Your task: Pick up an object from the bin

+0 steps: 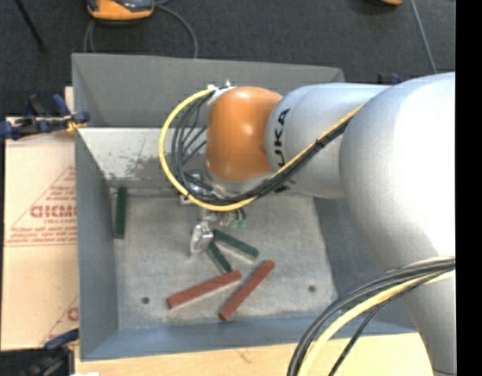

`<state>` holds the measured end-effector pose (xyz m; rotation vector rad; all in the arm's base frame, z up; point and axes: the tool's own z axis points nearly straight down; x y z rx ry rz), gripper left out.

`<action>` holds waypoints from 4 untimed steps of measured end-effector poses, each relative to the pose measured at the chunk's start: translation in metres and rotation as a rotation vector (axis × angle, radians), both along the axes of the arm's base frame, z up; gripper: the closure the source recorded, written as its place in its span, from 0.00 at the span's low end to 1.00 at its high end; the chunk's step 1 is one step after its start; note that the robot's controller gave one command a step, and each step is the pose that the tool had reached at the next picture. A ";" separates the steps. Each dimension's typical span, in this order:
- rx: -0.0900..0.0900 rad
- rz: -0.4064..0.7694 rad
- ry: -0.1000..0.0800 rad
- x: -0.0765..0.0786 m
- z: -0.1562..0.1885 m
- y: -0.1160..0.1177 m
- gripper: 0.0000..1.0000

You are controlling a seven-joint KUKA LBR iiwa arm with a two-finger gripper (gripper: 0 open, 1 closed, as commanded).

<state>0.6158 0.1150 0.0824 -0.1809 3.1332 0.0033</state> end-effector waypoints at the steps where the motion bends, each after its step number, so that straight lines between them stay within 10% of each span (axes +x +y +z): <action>1: 0.000 -0.001 0.000 0.000 0.000 0.000 0.00; 2: 0.008 0.265 -0.006 -0.015 -0.001 -0.069 1.00; 3: 0.002 0.260 -0.028 -0.012 -0.003 -0.073 0.00; 4: -0.004 0.259 0.007 -0.017 -0.001 -0.077 1.00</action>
Offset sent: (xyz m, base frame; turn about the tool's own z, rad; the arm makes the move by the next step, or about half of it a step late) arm -0.0206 -0.0758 -0.0124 -0.2655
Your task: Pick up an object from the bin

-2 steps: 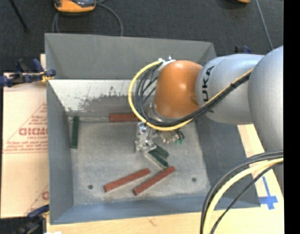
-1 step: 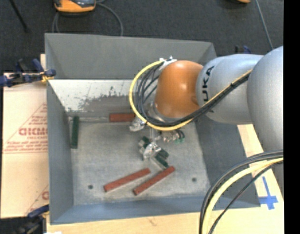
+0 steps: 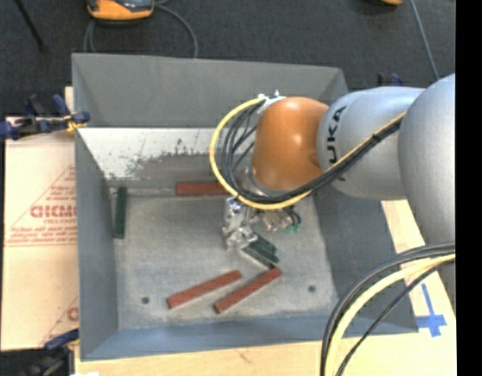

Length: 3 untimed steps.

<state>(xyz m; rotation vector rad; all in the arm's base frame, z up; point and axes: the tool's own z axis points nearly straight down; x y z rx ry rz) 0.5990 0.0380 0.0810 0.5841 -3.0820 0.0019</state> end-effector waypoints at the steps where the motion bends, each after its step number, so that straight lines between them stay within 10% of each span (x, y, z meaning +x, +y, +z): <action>1: 0.000 -0.001 -0.001 0.000 0.000 0.000 1.00; 2: 0.003 0.023 -0.009 -0.001 0.112 -0.012 1.00; 3: 0.003 0.023 -0.009 -0.001 0.112 -0.011 1.00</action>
Offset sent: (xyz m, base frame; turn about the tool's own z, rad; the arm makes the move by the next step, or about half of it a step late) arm -0.0027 -0.0107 0.1114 -0.0279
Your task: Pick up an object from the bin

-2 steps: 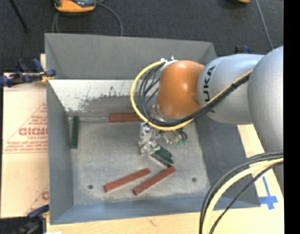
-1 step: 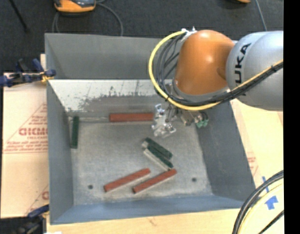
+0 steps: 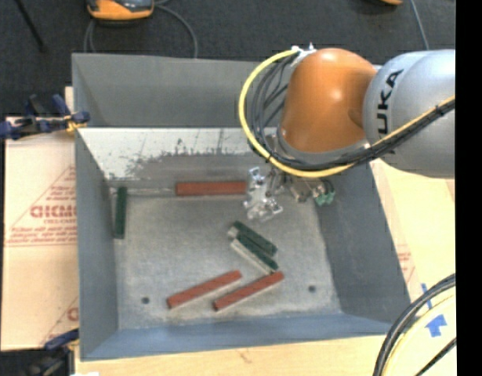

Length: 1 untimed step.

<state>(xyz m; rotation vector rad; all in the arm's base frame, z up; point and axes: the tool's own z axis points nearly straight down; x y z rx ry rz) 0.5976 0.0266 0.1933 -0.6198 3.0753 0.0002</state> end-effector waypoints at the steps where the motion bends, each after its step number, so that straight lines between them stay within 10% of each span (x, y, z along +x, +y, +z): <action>1: -0.002 0.148 0.005 -0.008 0.019 0.001 1.00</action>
Offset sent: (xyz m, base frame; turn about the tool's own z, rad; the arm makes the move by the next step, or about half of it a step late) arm -0.0432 0.0108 -0.0549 -0.1987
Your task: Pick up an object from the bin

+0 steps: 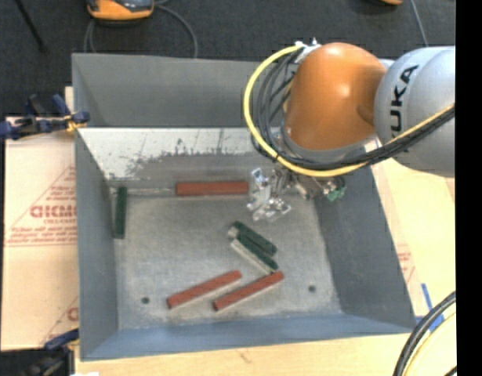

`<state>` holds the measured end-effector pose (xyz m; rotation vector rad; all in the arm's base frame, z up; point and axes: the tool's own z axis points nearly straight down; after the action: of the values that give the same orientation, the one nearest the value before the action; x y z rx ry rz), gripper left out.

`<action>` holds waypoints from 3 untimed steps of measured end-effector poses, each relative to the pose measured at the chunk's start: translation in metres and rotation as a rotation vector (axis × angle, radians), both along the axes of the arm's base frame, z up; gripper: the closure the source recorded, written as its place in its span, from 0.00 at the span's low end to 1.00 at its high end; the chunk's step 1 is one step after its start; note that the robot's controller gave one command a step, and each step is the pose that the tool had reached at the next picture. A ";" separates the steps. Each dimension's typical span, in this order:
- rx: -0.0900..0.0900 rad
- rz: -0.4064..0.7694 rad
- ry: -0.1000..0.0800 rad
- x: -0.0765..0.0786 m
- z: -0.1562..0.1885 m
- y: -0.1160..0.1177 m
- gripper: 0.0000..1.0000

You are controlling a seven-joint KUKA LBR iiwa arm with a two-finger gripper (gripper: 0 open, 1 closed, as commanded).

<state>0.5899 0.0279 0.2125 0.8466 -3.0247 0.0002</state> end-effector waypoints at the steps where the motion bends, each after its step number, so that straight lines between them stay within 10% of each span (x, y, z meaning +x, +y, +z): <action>1: 0.002 0.050 -0.001 -0.036 -0.075 0.009 0.00; 3: -0.001 0.250 0.003 -0.025 -0.048 0.026 0.00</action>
Offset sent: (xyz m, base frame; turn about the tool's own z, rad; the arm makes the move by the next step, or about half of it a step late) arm 0.0000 0.0000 0.0000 0.0000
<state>0.5646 0.0534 0.1647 1.2154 -2.8934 0.0003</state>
